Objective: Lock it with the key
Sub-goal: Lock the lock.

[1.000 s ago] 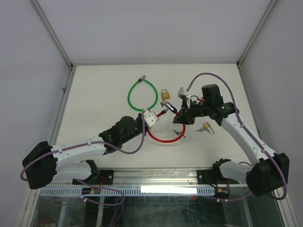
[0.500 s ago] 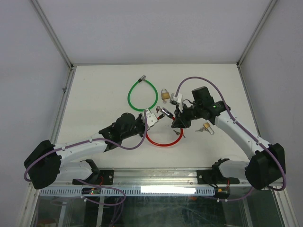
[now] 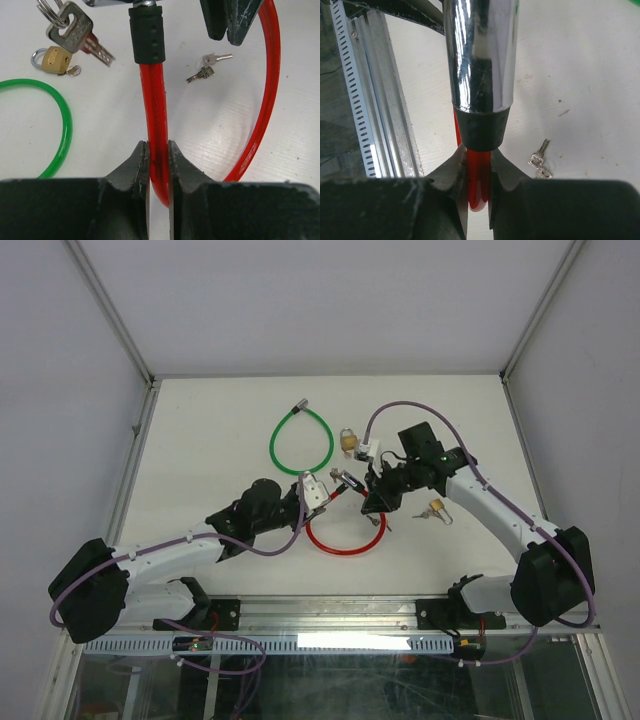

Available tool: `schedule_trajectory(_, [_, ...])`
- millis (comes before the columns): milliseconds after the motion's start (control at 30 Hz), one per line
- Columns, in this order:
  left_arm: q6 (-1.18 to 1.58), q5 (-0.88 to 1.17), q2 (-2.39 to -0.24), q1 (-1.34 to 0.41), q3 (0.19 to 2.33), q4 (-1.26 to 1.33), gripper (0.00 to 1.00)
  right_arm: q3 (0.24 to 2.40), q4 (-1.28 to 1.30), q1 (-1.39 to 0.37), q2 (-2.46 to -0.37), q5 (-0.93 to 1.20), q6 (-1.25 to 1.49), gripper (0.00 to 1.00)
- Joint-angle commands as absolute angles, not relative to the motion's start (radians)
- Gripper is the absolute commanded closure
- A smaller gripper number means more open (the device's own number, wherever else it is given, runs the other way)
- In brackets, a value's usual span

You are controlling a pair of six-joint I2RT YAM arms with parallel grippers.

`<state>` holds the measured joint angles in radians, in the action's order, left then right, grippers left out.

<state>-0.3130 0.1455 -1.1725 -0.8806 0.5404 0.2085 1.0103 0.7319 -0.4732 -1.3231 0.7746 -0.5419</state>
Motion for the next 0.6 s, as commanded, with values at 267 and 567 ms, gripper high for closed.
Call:
schedule_trajectory(267, [-0.164, 0.324, -1.211, -0.861, 0.534, 0.476, 1.00, 1.029, 0.647, -0.537, -1.331, 0.666, -0.556, 1.00])
schedule_trajectory(567, [-0.208, 0.183, -1.146, -0.851, 0.491, 0.675, 1.00, 1.115, 0.604, -0.598, -1.212, 0.580, -0.627, 1.00])
